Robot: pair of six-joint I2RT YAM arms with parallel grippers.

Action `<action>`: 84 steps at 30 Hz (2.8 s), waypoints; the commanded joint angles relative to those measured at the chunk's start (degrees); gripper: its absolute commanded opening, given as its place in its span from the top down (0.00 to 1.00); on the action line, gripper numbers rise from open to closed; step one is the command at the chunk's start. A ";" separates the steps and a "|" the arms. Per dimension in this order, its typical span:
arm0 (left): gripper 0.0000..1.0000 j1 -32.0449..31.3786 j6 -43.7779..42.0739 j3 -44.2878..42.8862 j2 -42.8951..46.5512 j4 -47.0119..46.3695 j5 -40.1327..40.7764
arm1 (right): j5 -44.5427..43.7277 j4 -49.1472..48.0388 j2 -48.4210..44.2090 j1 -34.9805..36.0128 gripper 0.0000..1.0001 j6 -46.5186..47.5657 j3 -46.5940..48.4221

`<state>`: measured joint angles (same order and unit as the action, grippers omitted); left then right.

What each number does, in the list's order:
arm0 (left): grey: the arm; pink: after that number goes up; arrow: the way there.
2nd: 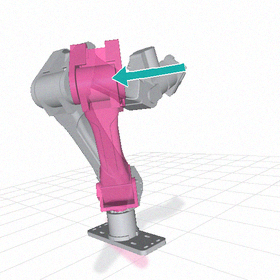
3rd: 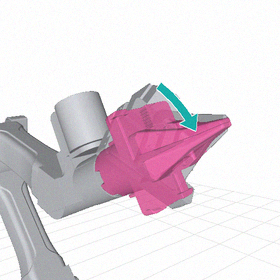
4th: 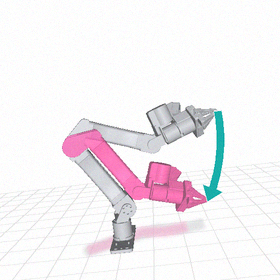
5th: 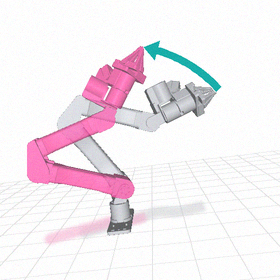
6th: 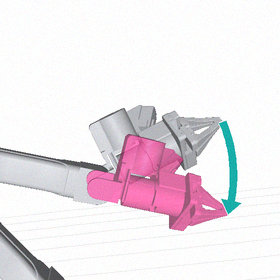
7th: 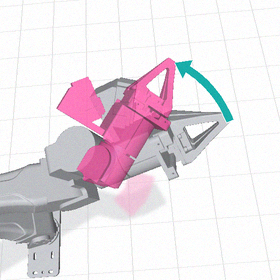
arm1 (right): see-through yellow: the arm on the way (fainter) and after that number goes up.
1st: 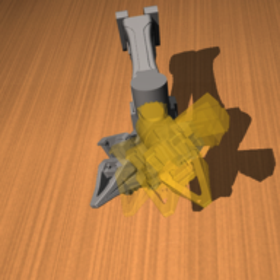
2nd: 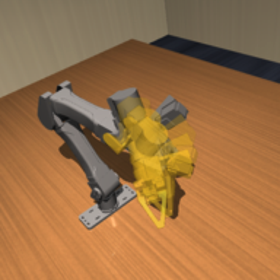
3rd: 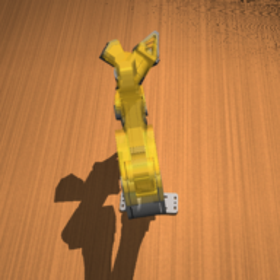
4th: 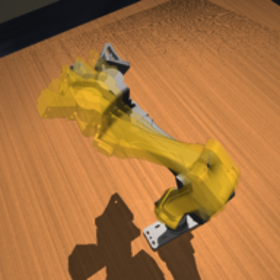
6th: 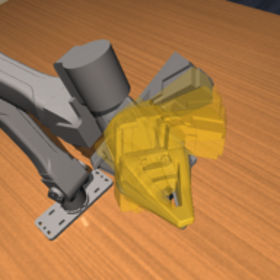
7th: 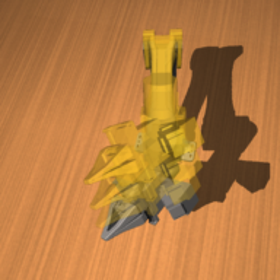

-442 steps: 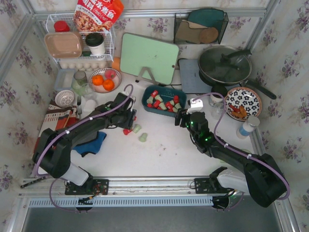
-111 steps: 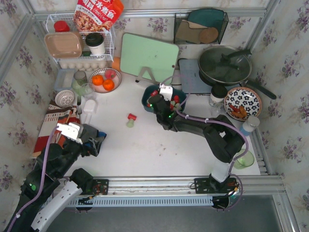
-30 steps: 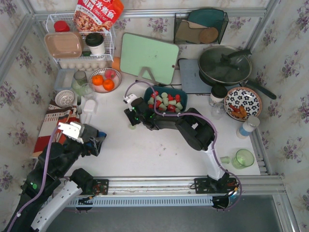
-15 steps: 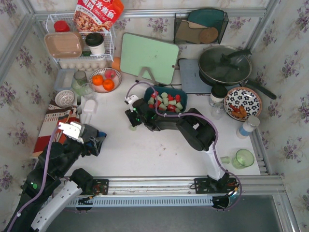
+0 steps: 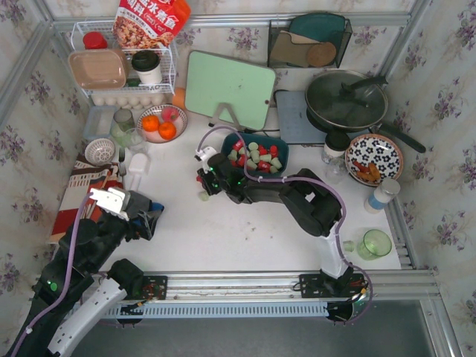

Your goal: Mix the coffee capsules in the storage basket

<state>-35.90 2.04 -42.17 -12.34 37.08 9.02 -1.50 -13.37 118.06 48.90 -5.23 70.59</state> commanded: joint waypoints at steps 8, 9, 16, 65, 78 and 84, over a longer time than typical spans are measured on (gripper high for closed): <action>0.12 0.04 -0.58 0.16 0.38 -2.27 0.04 | -2.92 -6.30 -6.56 0.06 0.78 -1.71 -2.04; 0.12 0.04 -0.61 0.16 0.38 -2.26 0.05 | -4.77 -7.13 -7.52 0.05 0.78 -1.49 -2.76; 0.12 0.08 -0.48 0.15 0.47 -2.26 -0.05 | -28.15 -17.01 -15.54 -0.49 0.79 0.86 -12.18; 0.18 2.15 4.11 -11.67 -38.59 6.66 -6.33 | -29.62 -27.23 -61.46 -11.02 0.39 2.84 -54.11; 0.23 0.99 8.86 -20.28 -64.66 -3.40 -6.13 | -30.17 -25.40 -62.59 -11.01 0.40 0.57 -54.35; 0.34 0.92 7.28 -28.29 -79.95 -0.80 -5.32 | -30.30 -25.41 -62.90 -11.00 0.40 0.75 -54.50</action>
<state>-34.94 10.50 -66.72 -86.21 35.59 3.03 -30.76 -36.99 55.35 37.87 -4.36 15.99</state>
